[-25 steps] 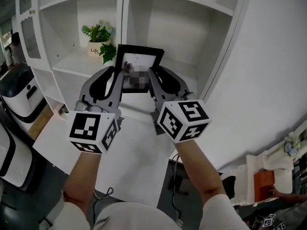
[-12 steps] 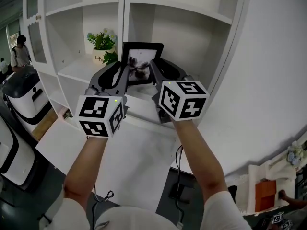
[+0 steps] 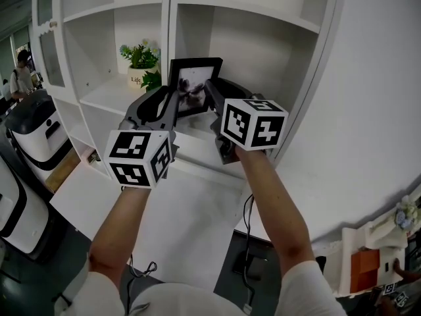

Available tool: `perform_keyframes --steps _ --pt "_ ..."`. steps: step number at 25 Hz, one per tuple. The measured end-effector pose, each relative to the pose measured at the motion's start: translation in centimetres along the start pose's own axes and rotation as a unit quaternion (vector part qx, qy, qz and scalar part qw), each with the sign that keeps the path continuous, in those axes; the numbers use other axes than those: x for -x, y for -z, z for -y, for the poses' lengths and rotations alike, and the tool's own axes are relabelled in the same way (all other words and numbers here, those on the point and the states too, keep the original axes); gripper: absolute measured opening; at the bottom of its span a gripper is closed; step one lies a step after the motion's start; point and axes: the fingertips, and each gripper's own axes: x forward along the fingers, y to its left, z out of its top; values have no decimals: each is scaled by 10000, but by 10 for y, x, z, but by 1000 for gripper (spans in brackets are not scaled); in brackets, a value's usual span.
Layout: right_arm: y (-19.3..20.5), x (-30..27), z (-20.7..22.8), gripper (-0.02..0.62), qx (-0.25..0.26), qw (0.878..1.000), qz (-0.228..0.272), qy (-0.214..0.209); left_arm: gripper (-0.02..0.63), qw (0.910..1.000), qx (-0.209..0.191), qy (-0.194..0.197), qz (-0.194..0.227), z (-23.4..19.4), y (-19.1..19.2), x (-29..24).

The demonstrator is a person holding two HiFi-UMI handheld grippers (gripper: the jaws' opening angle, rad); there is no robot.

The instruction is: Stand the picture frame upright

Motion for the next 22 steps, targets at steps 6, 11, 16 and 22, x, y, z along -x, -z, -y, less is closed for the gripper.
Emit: perform_keyframes --steps 6,11,16,22 --pt "9 -5 6 81 12 9991 -420 -18 84 9998 171 37 -112 6 12 2" --pt "13 -10 6 81 84 9984 -553 25 84 9998 141 22 -157 9 17 3" --pt "15 -15 8 81 140 9983 -553 117 80 9997 71 18 -217 9 23 3" --pt "20 -25 -3 52 27 9982 -591 -33 71 9993 -18 133 -351 18 31 1"
